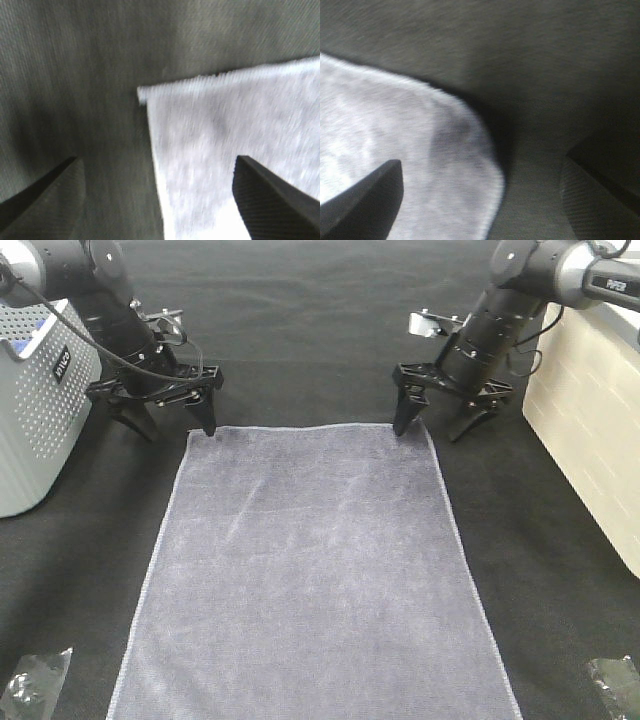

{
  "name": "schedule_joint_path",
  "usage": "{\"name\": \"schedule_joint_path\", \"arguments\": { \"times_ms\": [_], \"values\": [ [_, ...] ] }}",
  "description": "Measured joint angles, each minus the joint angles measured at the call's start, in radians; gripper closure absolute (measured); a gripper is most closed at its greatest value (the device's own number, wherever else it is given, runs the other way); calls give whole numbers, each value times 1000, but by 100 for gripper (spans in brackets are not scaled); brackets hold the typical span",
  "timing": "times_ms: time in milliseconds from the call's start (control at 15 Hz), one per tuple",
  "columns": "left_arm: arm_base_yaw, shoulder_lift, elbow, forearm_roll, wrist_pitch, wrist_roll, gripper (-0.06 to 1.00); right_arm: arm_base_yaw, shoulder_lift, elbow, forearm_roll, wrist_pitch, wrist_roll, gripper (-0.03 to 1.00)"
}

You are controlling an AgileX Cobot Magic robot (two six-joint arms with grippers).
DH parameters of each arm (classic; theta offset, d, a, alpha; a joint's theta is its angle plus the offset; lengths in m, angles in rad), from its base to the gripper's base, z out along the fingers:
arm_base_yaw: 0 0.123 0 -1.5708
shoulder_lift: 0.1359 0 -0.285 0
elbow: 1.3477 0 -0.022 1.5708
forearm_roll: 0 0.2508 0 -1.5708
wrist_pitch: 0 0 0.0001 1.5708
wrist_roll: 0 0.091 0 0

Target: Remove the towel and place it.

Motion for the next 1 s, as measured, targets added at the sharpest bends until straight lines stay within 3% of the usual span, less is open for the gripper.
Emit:
{"name": "schedule_joint_path", "arguments": {
  "times_ms": [800, 1000],
  "values": [
    [0, 40, -5, -24, -9, 0, 21, -7, 11, -9, 21, -16, 0, 14],
    [-12, 43, -5, -20, -16, 0, 25, 14, 14, -9, 24, -44, 0, 20]
  ]
}}
